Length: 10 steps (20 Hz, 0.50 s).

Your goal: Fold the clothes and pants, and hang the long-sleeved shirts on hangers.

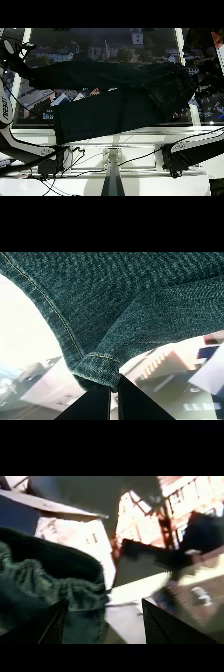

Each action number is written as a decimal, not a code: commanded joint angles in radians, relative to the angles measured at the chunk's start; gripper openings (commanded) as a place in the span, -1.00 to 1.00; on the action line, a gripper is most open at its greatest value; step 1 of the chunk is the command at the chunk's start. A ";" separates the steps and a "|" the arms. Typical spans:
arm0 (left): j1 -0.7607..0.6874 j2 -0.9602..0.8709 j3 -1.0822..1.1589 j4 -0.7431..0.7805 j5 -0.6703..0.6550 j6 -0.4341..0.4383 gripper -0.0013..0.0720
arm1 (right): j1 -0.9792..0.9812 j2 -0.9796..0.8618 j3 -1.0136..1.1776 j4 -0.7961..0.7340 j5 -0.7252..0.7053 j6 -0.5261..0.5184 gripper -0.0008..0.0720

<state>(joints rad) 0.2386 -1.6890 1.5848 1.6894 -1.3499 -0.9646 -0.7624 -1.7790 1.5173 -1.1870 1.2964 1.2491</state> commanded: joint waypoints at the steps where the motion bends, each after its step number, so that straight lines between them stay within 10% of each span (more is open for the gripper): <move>1: 0.000 0.000 -0.001 0.000 0.003 0.000 -0.90 | -0.040 -0.024 -0.003 0.144 0.067 -0.013 0.46; 7: 0.000 0.000 0.000 0.000 0.002 0.000 -0.90 | -0.002 -0.098 -0.014 0.206 0.119 -0.141 0.37; 10: 0.000 0.000 0.000 0.000 0.003 0.000 -0.90 | -0.001 -0.097 -0.014 0.209 0.063 -0.144 -0.50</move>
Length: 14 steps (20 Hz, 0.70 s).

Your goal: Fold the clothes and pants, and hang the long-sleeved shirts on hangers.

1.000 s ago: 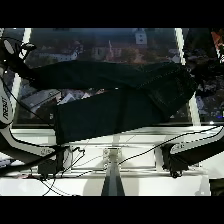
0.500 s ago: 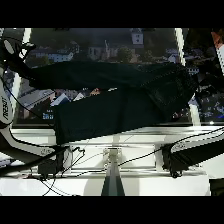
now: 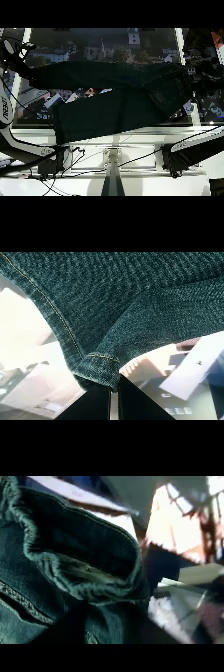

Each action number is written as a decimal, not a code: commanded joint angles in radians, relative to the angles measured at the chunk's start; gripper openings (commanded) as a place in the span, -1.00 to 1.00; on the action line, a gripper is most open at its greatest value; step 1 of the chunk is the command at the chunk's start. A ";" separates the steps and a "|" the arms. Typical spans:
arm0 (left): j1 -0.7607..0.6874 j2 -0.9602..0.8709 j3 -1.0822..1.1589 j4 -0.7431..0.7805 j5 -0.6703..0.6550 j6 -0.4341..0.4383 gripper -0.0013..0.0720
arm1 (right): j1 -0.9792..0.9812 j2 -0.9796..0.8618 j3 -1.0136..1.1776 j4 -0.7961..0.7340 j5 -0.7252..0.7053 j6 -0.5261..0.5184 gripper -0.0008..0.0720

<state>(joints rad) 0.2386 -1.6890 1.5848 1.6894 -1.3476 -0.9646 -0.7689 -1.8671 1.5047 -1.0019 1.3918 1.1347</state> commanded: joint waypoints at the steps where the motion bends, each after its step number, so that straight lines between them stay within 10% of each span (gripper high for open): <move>1: 0.000 0.000 0.000 0.000 0.001 0.000 -0.90 | 0.005 -0.008 -0.002 0.022 -0.039 -0.030 -0.71; 14: -0.181 0.000 0.000 0.002 0.541 -0.042 -0.90 | -0.091 0.357 -0.117 -0.241 -0.163 0.050 -0.89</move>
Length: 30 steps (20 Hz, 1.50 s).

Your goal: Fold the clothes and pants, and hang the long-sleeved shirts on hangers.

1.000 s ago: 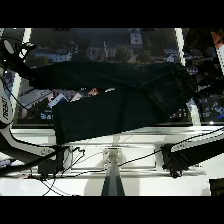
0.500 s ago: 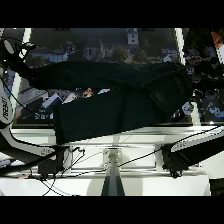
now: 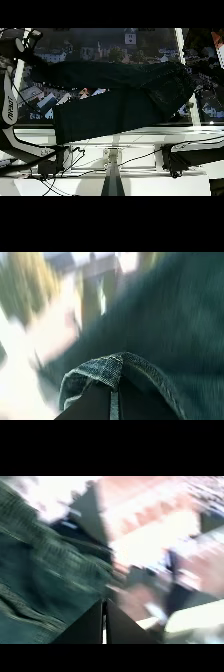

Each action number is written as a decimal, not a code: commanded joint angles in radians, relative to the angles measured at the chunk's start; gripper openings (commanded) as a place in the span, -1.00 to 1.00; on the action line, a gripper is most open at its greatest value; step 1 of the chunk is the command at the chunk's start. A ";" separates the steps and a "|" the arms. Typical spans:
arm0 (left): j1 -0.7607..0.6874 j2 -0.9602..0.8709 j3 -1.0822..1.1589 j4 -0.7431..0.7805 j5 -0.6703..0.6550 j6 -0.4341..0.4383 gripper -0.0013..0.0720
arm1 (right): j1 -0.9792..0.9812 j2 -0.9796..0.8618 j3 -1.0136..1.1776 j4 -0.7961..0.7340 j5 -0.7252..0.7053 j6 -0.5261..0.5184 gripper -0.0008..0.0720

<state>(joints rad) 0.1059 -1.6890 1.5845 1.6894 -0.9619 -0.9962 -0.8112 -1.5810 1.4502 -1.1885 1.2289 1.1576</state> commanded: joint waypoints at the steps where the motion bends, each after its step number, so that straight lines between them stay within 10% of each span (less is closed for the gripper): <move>1: -0.058 0.000 0.000 0.001 0.170 -0.010 -0.90 | -0.074 0.077 -0.091 0.007 0.007 0.008 -0.89; 4: -0.063 0.000 0.000 0.001 0.170 -0.011 -0.90 | -0.093 0.058 -0.177 0.134 0.000 -0.056 -0.81; 7: -0.063 0.000 0.000 0.001 0.157 -0.010 -0.90 | -0.047 0.005 -0.266 0.259 -0.053 -0.056 0.37; 9: -0.063 0.000 0.000 0.001 0.154 -0.010 -0.90 | 0.005 -0.044 -0.296 0.275 -0.104 -0.052 0.43; 14: -0.063 0.000 0.000 0.001 0.154 -0.010 -0.90 | 0.119 -0.109 -0.298 0.274 -0.261 -0.037 0.40; 18: -0.063 0.000 0.000 0.001 0.154 -0.010 -0.90 | 0.132 -0.099 -0.256 0.246 -0.298 -0.025 -0.89; 24: -0.074 0.001 0.000 0.002 0.303 -0.024 -0.91 | 0.119 0.089 -0.252 -0.198 -0.352 0.215 -0.89; 30: -0.080 0.003 0.006 0.005 0.586 -0.388 -0.91 | -0.058 0.428 -0.620 -0.221 -0.419 0.300 -0.89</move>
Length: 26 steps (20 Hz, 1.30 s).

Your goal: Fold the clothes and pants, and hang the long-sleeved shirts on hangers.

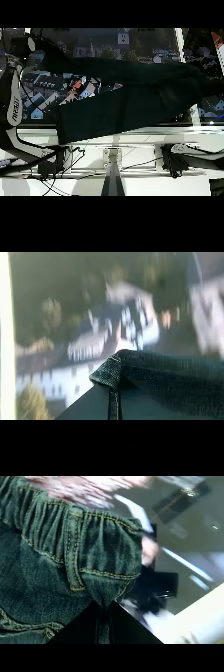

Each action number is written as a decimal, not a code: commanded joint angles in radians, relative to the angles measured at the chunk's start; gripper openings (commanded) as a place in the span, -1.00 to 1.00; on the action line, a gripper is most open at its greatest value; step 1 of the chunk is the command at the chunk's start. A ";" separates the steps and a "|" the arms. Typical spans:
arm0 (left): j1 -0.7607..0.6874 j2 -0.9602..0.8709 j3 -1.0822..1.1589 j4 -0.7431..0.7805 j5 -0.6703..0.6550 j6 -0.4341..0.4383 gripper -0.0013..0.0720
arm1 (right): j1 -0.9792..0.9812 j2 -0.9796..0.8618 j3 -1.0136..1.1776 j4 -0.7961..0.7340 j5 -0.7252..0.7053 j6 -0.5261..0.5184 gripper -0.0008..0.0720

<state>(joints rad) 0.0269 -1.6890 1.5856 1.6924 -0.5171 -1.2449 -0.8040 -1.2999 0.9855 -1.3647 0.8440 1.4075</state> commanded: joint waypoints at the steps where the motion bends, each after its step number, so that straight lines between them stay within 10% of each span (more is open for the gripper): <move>1: -0.001 0.003 0.026 0.001 0.151 -0.140 -0.91 | -0.076 0.210 -0.214 -0.045 -0.049 0.050 -0.89; 5: -0.001 0.035 0.110 0.001 0.067 -0.139 -0.91 | -0.077 0.371 -0.309 -0.027 -0.076 0.050 -0.89; 10: 0.069 -0.005 0.078 0.009 -0.693 -0.092 -0.91 | -0.077 0.381 -0.315 -0.027 -0.058 0.050 -0.89; 13: 0.139 -0.089 0.021 0.009 -0.916 -0.004 -0.91 | -0.077 0.381 -0.315 -0.027 -0.077 0.050 -0.89; 26: 0.180 -0.116 -0.013 0.000 -0.975 -0.189 -0.91 | -0.077 0.380 -0.315 -0.027 -0.174 0.050 -0.89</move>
<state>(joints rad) 0.2047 -1.8320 1.5879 1.6932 -1.4864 -1.3731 -0.8806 -0.9199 0.6708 -1.3911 0.7147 1.4574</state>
